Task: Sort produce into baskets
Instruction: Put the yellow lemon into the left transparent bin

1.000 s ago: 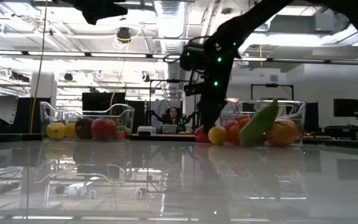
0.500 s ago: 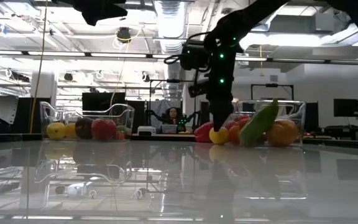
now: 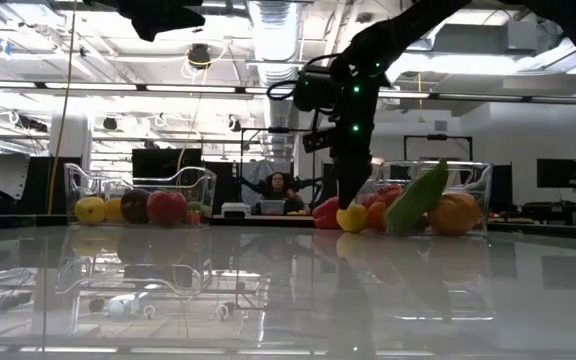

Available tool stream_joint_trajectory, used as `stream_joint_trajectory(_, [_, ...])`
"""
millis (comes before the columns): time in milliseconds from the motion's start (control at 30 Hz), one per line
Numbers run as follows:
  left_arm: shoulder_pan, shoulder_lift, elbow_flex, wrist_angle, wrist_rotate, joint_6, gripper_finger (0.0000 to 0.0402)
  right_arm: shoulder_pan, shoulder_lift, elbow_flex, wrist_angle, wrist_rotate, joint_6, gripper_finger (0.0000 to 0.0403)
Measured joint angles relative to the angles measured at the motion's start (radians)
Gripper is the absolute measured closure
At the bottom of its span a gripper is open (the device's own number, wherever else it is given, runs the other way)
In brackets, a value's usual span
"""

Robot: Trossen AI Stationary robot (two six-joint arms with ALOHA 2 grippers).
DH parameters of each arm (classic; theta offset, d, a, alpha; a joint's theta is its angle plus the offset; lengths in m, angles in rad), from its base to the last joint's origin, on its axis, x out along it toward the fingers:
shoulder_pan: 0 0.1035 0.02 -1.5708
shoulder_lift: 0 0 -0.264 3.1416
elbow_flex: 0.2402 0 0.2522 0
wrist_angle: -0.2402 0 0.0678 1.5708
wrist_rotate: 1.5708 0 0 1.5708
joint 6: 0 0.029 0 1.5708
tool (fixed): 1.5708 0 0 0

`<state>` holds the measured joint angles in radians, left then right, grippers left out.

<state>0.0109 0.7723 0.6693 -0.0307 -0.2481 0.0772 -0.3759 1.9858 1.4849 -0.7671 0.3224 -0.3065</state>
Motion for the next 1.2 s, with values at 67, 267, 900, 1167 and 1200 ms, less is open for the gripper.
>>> stream_joint_trajectory(67, [0.0, 0.0, 0.0, 0.0, 0.0, 0.0, 0.0145, -0.004, 0.002, -0.001, 0.001, -0.027, -0.015, 0.0106])
stream_joint_trajectory(267, [0.0, 0.0, 0.0, -0.001, -0.001, 0.0, 0.0145, -0.004, 0.078, -0.002, -0.009, -0.021, -0.041, 0.0106])
stream_joint_trajectory(900, [0.0, 0.0, 0.0, -0.012, -0.003, 0.009, 0.0145, 0.076, 0.072, 0.106, -0.098, 0.121, -0.003, 0.0106])
stream_joint_trajectory(1167, [0.0, 0.0, 0.0, -0.025, -0.002, 0.008, 0.0145, 0.042, 0.081, 0.113, -0.173, 0.137, 0.055, 0.0095])
stream_joint_trajectory(1200, [0.0, 0.0, 0.0, -0.024, -0.003, 0.008, 0.0145, 0.035, 0.083, 0.113, -0.188, 0.135, 0.048, 0.009])
